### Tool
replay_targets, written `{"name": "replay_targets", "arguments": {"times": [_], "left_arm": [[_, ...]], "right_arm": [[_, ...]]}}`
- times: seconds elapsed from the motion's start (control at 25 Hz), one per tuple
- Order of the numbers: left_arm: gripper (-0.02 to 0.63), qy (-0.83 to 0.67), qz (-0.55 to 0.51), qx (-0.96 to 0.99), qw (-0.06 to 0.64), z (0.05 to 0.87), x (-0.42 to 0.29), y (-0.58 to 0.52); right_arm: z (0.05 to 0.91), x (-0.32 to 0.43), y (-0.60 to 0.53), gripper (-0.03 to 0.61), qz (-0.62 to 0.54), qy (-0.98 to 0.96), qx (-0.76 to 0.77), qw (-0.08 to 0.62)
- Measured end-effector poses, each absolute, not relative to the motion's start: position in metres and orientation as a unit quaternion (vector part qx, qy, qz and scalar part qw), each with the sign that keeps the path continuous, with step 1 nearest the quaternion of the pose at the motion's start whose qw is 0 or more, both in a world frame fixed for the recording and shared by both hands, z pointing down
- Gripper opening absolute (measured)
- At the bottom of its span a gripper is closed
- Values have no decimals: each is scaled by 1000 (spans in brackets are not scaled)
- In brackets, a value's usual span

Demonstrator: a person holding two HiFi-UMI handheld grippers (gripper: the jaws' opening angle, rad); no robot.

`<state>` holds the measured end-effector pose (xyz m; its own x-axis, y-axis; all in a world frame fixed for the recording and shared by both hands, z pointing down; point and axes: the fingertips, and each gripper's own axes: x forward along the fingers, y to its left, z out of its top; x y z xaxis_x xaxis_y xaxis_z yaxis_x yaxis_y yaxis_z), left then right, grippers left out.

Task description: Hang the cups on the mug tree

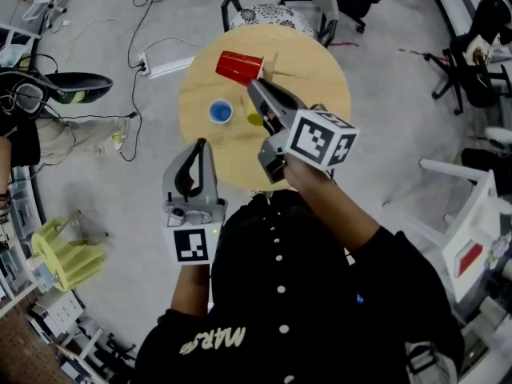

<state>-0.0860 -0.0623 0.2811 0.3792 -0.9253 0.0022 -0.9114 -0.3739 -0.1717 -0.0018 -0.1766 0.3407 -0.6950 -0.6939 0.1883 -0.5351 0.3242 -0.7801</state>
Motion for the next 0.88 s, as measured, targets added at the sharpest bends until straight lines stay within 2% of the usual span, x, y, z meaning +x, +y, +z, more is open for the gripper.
{"name": "replay_targets", "arguments": {"times": [0.12, 0.24, 0.36, 0.56, 0.76, 0.88], "left_arm": [[-5, 554, -49, -828, 71, 283, -84, -63], [-5, 553, -50, -828, 73, 282, -81, -62], [-5, 553, -51, -828, 73, 280, -80, -60], [-5, 556, -52, -826, 75, 281, -81, -56], [-5, 555, -52, -827, 75, 282, -78, -56], [-5, 555, -52, -827, 73, 283, -76, -57]], "right_arm": [[342, -4, -176, 33, -444, 811, -370, 93], [338, -10, -176, 2, -454, 812, -352, 103], [341, -9, -176, 5, -461, 805, -357, 106], [343, -1, -166, 31, -456, 807, -360, 104], [340, 11, -160, 111, -434, 817, -368, 95], [341, 18, -158, 112, -427, 819, -374, 87]]}}
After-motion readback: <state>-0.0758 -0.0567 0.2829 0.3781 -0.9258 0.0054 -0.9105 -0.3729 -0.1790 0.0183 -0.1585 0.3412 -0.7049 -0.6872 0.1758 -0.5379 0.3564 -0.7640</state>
